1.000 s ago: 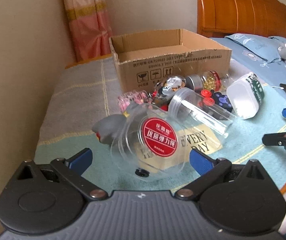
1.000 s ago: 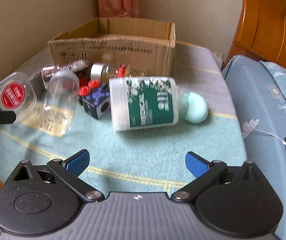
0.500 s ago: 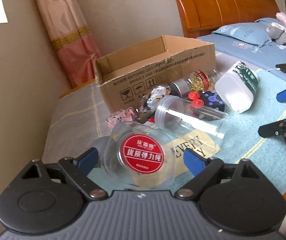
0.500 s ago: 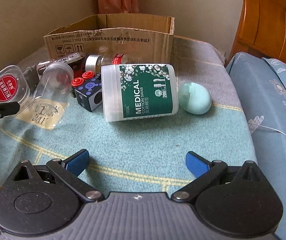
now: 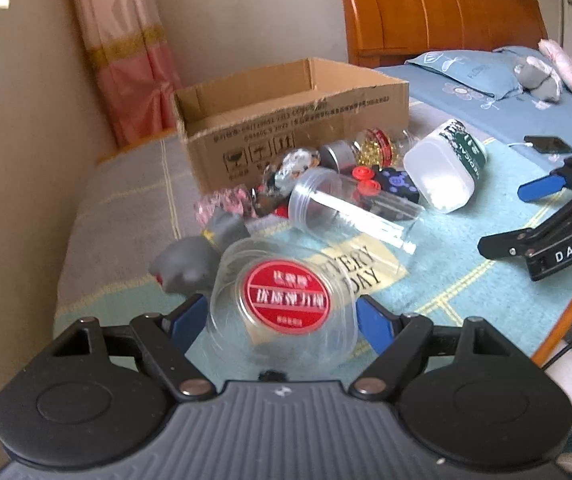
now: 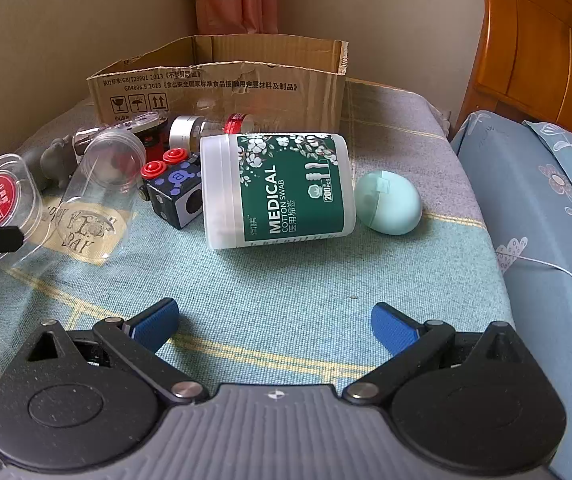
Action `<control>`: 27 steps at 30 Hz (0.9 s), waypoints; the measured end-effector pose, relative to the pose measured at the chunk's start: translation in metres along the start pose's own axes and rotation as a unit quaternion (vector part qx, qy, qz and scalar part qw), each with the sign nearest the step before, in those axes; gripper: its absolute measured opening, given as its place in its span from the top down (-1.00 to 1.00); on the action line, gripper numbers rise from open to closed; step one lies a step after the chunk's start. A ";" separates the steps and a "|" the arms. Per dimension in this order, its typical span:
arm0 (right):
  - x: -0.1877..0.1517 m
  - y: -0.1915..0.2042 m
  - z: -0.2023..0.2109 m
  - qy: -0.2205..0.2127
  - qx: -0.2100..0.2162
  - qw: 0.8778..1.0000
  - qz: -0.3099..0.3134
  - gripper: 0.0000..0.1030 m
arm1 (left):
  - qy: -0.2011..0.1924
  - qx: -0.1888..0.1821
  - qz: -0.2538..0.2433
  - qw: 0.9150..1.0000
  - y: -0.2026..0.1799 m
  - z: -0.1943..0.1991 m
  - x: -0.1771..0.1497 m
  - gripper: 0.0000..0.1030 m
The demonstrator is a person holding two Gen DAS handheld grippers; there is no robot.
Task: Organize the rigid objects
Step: 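Grasp the clear red-labelled container with the left tool while the right tool approaches the MEDICAL tub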
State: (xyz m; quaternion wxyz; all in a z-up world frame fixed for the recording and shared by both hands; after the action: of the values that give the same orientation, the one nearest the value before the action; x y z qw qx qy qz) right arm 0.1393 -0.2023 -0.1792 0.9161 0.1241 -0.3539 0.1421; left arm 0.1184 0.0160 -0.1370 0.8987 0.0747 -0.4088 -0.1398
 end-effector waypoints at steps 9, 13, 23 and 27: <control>-0.002 0.000 0.000 0.001 -0.001 1.000 -0.001 -1.00 | 0.043 -0.018 0.044 0.998 0.006 -0.015 -0.015 -0.88; -0.002 0.001 0.000 0.001 -0.001 1.000 -0.001 -1.00 | 0.069 -0.026 0.063 0.995 0.003 -0.028 -0.023 -0.99; 0.006 0.000 -0.007 -0.006 0.016 1.000 0.019 -1.00 | 0.060 -0.009 0.072 0.996 0.003 -0.033 -0.022 -0.99; 0.013 -0.002 -0.013 -0.012 0.020 0.999 0.025 -1.00 | 0.056 -0.007 0.075 0.996 0.003 -0.034 -0.022 -0.99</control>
State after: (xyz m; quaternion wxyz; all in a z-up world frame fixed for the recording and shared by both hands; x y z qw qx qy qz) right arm 0.1572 -0.1976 -0.1794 0.9055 0.1352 -0.3645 0.1703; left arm 0.1310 0.0267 -0.1737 0.9287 0.0453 -0.3611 -0.0709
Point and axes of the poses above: each gripper's, at about its wrist camera, not at the fingertips, and z roughly against the way its jaws point, y to its left, x to its top, the point moved 10 cm from there along -z, roughly the way its jaws point, and after that the axes turned 12 degrees about x, right-handed, at the moved point
